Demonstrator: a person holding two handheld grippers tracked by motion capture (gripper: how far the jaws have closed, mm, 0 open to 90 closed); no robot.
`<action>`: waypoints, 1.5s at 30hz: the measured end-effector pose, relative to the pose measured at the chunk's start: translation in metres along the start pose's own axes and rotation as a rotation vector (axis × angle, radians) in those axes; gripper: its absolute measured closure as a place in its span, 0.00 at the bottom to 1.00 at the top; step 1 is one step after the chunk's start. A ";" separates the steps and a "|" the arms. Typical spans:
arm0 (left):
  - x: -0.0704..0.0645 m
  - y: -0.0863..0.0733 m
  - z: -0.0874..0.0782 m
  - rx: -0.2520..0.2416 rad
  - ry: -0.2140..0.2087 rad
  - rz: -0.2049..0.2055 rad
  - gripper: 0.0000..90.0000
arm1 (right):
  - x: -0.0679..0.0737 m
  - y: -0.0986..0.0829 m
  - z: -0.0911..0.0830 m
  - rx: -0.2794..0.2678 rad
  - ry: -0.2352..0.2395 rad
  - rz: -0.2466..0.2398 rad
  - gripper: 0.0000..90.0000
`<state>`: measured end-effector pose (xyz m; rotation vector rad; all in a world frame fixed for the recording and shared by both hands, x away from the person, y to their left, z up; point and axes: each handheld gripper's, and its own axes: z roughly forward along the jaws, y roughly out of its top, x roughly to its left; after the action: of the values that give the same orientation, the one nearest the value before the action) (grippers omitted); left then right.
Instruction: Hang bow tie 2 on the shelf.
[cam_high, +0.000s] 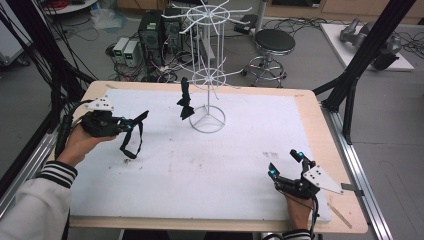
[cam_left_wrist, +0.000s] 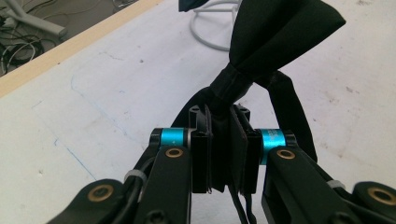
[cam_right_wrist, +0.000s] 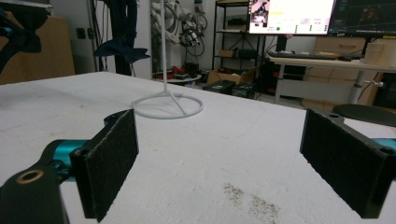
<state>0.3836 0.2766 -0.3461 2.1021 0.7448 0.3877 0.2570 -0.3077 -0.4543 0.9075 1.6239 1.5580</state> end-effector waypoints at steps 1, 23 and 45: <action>-0.001 0.000 0.000 -0.004 0.004 -0.006 0.88 | 0.000 0.000 0.000 0.000 0.001 -0.001 0.12; -0.019 0.025 -0.003 -0.177 -0.016 -0.053 0.88 | 0.000 0.000 0.000 0.000 0.000 -0.001 0.12; -0.038 0.066 0.007 -0.272 -0.037 -0.045 0.88 | 0.001 0.000 0.000 0.004 0.005 -0.005 0.12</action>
<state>0.3819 0.2174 -0.2974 1.8302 0.6764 0.4008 0.2568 -0.3069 -0.4542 0.9023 1.6317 1.5554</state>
